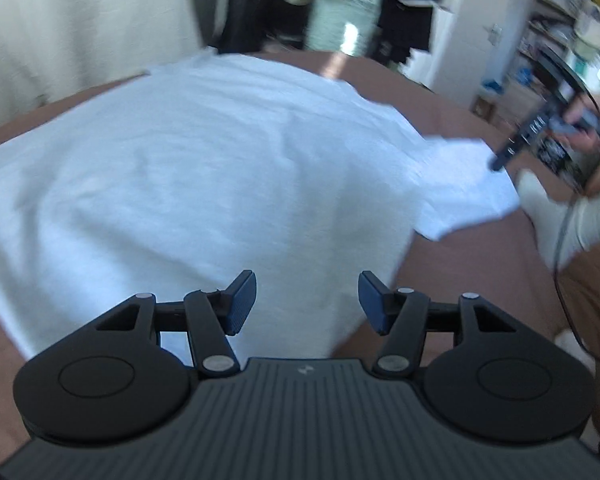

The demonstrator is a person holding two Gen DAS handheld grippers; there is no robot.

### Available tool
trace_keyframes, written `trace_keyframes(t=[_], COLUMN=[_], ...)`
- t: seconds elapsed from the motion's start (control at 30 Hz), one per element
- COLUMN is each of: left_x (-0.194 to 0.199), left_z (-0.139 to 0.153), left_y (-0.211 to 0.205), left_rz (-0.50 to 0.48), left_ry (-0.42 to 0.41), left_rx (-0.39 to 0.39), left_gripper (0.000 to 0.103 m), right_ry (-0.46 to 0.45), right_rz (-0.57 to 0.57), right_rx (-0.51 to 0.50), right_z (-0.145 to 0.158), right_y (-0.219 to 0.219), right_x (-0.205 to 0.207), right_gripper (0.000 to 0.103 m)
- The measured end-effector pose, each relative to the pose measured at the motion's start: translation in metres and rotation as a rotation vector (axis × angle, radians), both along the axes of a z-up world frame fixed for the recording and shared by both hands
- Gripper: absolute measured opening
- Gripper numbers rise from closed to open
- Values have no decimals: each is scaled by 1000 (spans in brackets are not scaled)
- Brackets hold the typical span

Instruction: Fold clothes

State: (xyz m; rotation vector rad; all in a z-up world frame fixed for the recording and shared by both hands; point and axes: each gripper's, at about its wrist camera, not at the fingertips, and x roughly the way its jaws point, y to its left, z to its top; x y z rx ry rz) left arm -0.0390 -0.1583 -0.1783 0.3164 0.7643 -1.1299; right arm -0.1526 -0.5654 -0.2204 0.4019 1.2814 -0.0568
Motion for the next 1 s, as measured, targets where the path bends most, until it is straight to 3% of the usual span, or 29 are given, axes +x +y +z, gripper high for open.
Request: trace_keyframes(t=[0.1,0.13,0.17,0.2,0.27,0.3,0.33,0.43,0.5,0.63,0.77,0.87,0.97,1.0], left_x=[-34,-41,-48,-50,-43,-34,-23,17,33,23,6,2,-6,-9], left_z=[-12,-19,-26,-32,-40,-40,-38,-32,-30,-30,-30,-25,-6,0], left_y=[-22,-29,-36,-42,-48,-48,-46,-34,-25,-20,-23,-25,-13,-8], left_rz=[-126,-147,-155,-159,-147,-114,-66,102,197,240,240,238,214,203], left_ry=[-143,-185,-228,-252,-241,-220,-193,-64,-33,-80,-159,-209,-160,-129], left_rx=[113,160,210,250,286,284,276,203,161,170,194,196,106,75], left_gripper=[56,56,56,56,56,51,39,20,19,19,17,5,2,2], right_ry=[24,50,90,116,38,-16,-92,-311,-379,-318,-370,-368,-352,-350], right_rz=[126,168,215,253,286,297,282,112,-44,-265,-236,-206,-214,-223], right_rx=[81,111,148,171,251,298,349,434,430,316,276,255,342,412], right_z=[-18,-25,-33,-36,-21,-10,2,26,20,-14,-25,-18,-2,3], right_y=[7,12,18,24,32,35,34,10,-3,-2,13,14,1,-6], right_x=[3,5,7,10,14,16,18,26,31,44,43,40,26,15], right_gripper=[57,48,5,4,4,4,4,4,4,5,8,8,4,4])
